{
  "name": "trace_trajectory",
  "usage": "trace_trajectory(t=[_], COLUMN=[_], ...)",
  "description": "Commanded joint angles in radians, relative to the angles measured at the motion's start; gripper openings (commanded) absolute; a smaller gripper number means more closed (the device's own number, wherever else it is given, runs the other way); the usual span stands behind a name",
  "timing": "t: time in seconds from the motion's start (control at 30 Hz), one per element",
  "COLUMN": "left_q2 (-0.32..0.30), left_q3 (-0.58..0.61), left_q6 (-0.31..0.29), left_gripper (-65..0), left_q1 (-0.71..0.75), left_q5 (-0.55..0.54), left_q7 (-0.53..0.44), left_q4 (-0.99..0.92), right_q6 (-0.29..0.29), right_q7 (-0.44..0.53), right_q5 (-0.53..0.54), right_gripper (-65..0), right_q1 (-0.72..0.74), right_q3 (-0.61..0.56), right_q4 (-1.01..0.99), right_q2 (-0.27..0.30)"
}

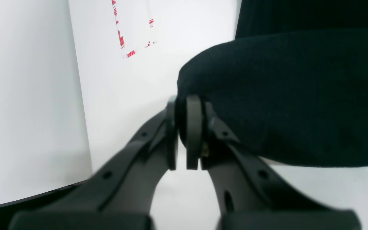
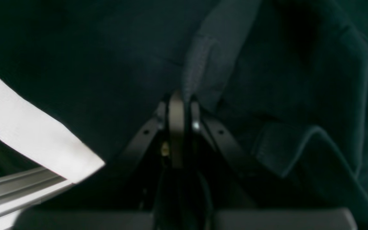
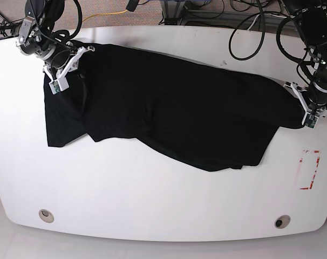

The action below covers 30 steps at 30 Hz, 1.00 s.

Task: Fold the T-shirt properly
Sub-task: 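Pull the shirt edge toward the robot with both grippers, flipping it over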

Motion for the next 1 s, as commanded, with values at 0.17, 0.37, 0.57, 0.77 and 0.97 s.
trace_trajectory(t=[0.17,0.37,0.57,0.77,0.97], left_q2=[-0.012,-0.012,-0.01,0.021,0.119], left_q3=[-0.003,-0.003,-0.002,0.049,0.1], left_q6=[0.009,0.007,0.007,0.016,0.044], left_gripper=[-63.3,-63.3,-63.3,-63.3,-63.3], left_q1=[-0.033,-0.03,0.01,-0.016,-0.172], left_q5=[-0.01,-0.01,-0.01,-0.01,0.055], left_q7=[-0.018,-0.018,-0.02,-0.02,-0.02], left_q4=[0.015,0.014,0.011,-0.011,-0.012], right_q6=[0.002,0.002,0.002,0.002,0.002], right_q7=[0.023,0.022,0.022,0.019,-0.021], right_q5=[0.019,0.019,0.019,0.01,0.009], right_gripper=[-65.0,-65.0,-65.0,-65.0,-65.0], right_q1=[-0.077,-0.173,-0.238,-0.19,-0.04], right_q3=[0.01,0.059,0.102,0.102,0.1], right_q4=[0.134,0.191,0.191,0.189,0.183], right_q2=[0.011,-0.034,-0.061,-0.06,0.0])
